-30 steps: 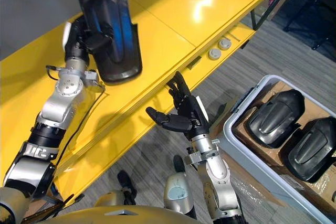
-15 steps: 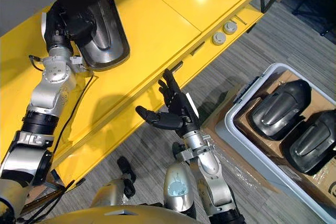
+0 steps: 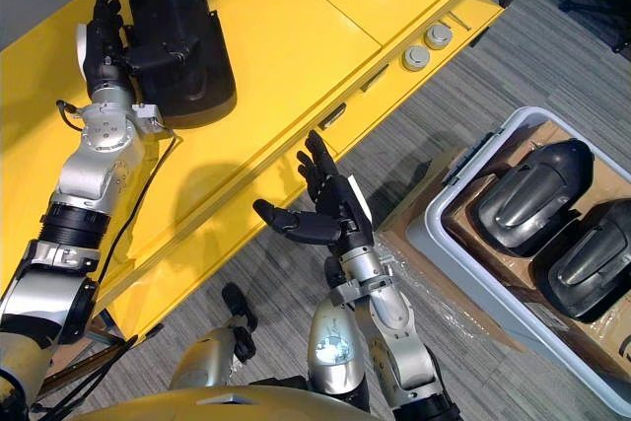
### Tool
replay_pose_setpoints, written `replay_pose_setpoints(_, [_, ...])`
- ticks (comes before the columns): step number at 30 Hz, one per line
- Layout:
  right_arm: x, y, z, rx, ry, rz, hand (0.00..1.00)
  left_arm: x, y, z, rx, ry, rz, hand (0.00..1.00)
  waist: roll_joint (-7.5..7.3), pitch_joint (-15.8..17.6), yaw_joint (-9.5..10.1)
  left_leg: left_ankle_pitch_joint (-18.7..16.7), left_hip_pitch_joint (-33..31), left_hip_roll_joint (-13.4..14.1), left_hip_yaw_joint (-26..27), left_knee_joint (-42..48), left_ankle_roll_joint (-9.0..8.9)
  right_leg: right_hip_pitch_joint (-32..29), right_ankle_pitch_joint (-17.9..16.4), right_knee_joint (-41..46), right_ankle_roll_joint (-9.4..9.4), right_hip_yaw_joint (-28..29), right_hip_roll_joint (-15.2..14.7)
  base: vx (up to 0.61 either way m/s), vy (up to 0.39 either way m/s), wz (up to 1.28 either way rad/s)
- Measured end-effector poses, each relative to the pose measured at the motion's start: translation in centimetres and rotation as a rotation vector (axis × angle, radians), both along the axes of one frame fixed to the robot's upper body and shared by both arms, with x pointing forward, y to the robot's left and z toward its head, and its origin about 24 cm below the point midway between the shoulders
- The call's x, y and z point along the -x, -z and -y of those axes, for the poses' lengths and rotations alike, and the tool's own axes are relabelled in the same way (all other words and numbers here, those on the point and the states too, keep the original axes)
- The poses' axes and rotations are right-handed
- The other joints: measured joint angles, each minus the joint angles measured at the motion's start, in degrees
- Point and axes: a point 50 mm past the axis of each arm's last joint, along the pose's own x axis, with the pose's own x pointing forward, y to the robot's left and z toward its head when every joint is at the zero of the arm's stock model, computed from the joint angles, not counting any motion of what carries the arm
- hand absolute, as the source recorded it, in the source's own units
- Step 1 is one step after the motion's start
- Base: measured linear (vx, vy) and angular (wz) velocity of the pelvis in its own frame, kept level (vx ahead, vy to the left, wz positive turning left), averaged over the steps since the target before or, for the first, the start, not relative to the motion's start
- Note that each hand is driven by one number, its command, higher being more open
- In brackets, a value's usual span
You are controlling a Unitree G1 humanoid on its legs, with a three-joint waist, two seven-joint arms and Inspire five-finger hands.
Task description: Walk over and take three plastic housings, then place them on the shelf
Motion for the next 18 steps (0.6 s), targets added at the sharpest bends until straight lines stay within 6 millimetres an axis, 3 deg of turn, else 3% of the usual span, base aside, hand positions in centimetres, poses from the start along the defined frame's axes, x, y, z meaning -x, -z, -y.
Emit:
replay_pose_setpoints(10, [0.4, 0.4, -0.8, -0.008, -0.012, -0.026, 1.00, 0.3, -0.3, 0.5, 0.027, 0.011, 0.034, 1.00, 0.00, -0.01, 0.33, 1.04, 2.25, -0.28, -0.33, -2.00, -0.04, 1.66, -0.08, -0.03, -0.01, -0.63, 0.01, 0.00, 0.000, 0.01])
replay_pose_setpoints(18, [0.7, 0.7, -1.4, -0.029, 0.056, -0.050, 1.00, 5.2, -7.3, 3.9, 0.073, 0.226, 0.479, 1.00, -0.06, -0.42, 1.99, 2.97, 6.03, -0.88, -1.65, -5.56, 0.02, 5.22, -0.24, -0.89, 0.04, -2.50, -0.17, 0.00, 0.003, 0.07])
